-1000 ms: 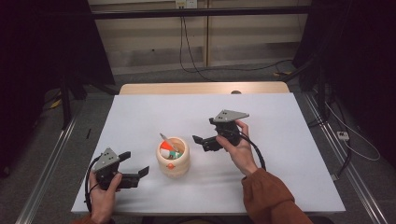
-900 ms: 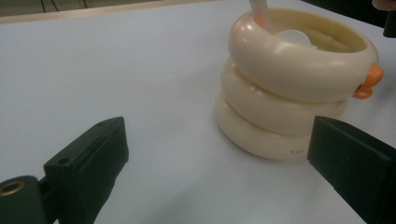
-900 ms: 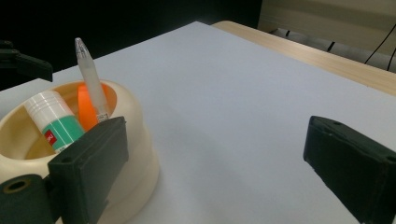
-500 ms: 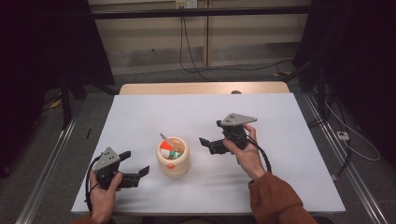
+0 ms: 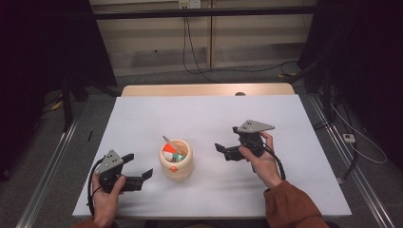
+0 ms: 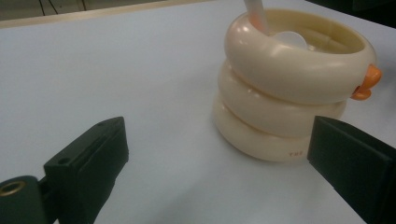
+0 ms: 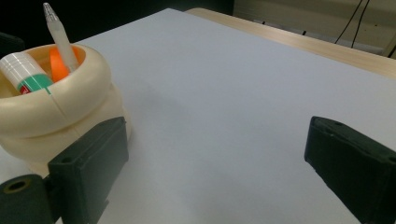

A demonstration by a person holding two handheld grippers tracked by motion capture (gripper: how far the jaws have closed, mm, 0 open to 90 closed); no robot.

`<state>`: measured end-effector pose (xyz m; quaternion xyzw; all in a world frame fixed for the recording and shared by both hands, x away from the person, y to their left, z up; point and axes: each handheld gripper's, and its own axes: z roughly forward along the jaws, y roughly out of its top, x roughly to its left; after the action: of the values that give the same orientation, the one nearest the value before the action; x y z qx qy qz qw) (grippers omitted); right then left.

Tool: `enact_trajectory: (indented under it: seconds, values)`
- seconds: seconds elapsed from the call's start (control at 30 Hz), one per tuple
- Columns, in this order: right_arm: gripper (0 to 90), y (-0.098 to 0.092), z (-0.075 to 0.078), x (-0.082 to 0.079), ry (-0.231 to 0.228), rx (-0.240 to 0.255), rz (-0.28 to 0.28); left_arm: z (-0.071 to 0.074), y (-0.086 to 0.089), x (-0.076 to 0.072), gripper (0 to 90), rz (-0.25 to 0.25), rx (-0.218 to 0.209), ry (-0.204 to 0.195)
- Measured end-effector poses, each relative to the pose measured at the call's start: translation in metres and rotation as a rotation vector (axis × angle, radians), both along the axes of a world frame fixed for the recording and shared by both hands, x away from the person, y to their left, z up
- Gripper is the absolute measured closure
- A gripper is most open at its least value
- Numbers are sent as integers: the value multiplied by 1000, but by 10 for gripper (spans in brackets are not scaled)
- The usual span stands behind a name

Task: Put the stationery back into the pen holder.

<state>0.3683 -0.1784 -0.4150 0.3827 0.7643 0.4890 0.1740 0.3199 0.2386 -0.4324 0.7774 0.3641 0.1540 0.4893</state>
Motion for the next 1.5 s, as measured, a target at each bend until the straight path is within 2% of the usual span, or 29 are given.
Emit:
enact_trajectory:
  seconds: [0.27, 0.7, 1.27, 1.5]
  values:
    - [56, -15, -4, -10, -8, -7, -44, 0, -1, 0, 50, -2, 4, -2]
    - [56, -38, -13, -24, 15, -6, -94, 1, 0, 0, 51, 1, 4, -3]
    - [59, -75, -19, -44, 7, -11, -181, 1, -1, -1, 51, 4, 6, -6]
    - [61, -88, -23, -51, 21, -17, -210, 0, -1, -1, 51, 7, 4, -5]
